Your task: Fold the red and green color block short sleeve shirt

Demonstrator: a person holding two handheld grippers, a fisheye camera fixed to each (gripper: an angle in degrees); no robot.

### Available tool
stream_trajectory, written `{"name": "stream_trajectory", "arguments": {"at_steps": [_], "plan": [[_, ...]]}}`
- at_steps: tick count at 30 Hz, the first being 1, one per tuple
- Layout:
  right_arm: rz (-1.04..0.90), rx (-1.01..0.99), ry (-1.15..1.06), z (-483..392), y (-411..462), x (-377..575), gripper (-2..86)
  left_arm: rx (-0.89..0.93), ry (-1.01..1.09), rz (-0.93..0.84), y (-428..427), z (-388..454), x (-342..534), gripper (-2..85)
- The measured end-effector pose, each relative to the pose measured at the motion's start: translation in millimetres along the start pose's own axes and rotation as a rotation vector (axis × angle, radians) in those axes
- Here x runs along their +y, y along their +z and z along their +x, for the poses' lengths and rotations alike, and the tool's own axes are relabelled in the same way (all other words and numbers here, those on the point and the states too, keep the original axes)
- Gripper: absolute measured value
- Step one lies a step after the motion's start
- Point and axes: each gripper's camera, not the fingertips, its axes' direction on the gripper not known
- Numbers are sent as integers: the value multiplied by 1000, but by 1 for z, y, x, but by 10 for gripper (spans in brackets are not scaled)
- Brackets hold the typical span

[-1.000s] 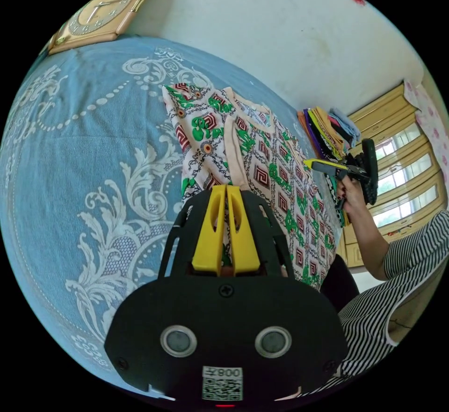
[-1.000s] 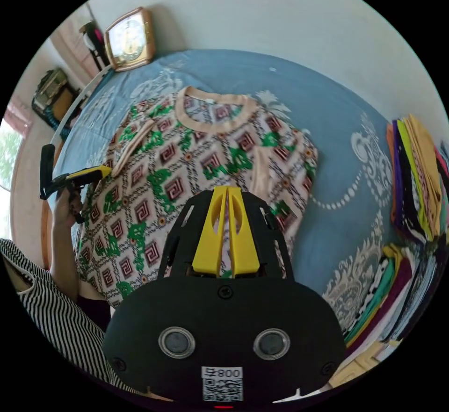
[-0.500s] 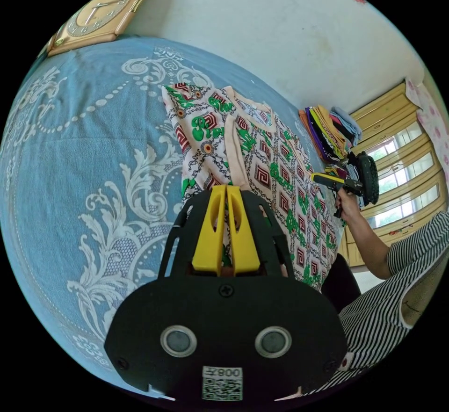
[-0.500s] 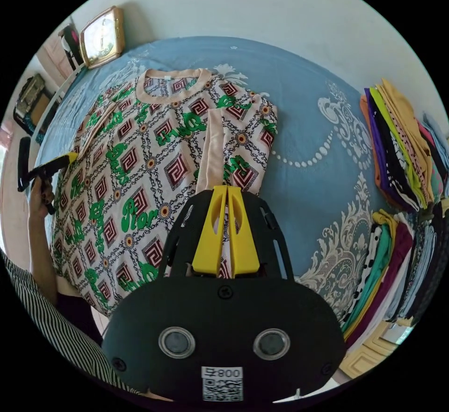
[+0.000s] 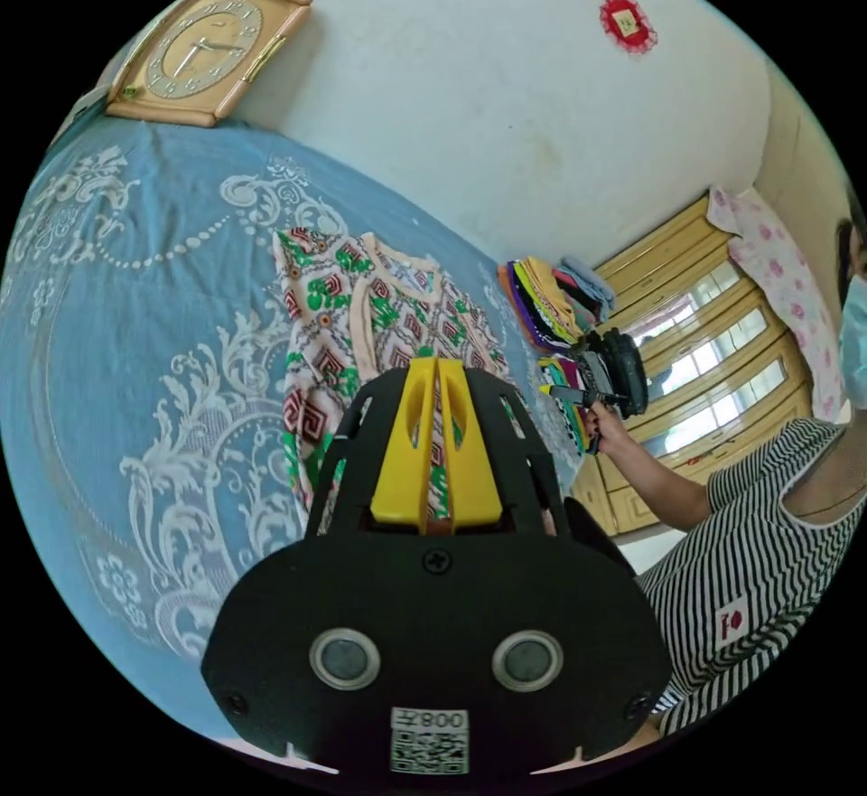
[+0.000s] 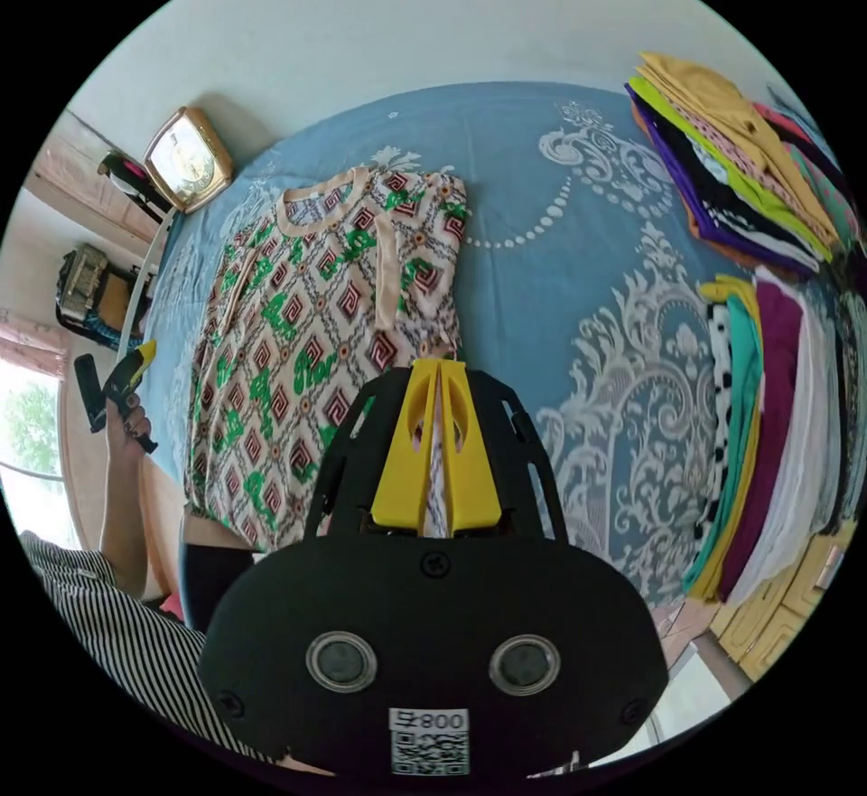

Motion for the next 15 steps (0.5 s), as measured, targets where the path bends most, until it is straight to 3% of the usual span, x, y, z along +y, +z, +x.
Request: {"name": "stream_trajectory", "arguments": {"at_steps": [6, 10, 15], "plan": [[-118, 12, 73, 33, 36, 117, 1, -207, -53, -124, -34, 58, 70, 2], [-231, 111, 27, 34, 82, 180, 1, -479, -51, -222, -41, 93, 116, 2], [-172, 170, 36, 20, 121, 210, 1, -647, -78, -458, -6, 94, 150, 2]]}}
